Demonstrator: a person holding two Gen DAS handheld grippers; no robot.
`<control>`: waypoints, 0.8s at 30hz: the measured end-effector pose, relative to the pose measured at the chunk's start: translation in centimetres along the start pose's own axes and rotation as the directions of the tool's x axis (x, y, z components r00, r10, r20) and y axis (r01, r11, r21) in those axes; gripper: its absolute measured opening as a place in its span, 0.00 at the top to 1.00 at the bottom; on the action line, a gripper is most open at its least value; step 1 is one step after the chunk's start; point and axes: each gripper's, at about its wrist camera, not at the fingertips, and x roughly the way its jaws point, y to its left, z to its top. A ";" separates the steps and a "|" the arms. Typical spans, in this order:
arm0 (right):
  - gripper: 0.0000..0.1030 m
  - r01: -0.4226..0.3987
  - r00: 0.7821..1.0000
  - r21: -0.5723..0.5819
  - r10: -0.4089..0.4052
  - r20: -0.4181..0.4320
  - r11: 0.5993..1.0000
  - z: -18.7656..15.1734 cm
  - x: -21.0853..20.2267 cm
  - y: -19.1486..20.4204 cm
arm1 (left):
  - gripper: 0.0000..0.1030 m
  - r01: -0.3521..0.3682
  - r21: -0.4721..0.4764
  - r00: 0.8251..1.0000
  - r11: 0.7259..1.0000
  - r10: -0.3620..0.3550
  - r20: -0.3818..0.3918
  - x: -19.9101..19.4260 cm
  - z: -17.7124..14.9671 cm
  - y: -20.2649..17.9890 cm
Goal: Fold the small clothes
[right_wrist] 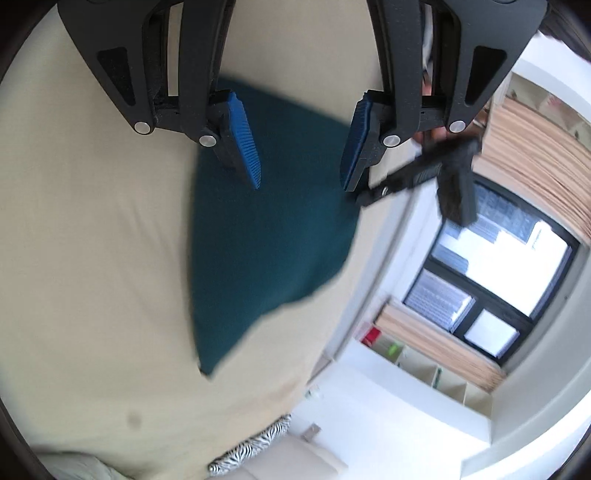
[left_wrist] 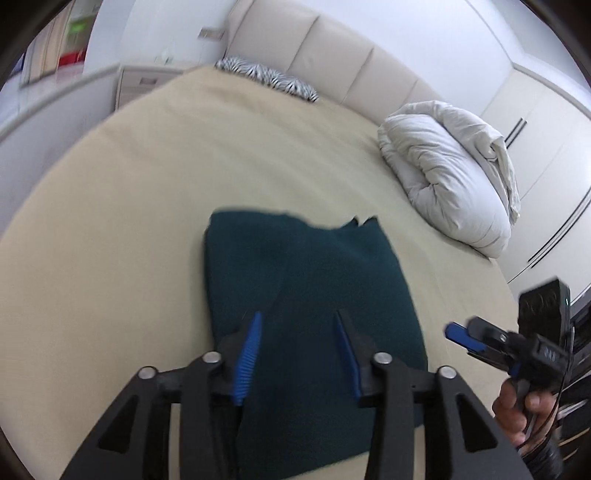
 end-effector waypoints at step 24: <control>0.62 0.019 1.000 0.289 -0.021 0.005 0.957 10.9 12.3 -7.9 | 0.75 0.097 -0.126 0.987 0.987 -0.112 -0.115 8.9 2.4 5.8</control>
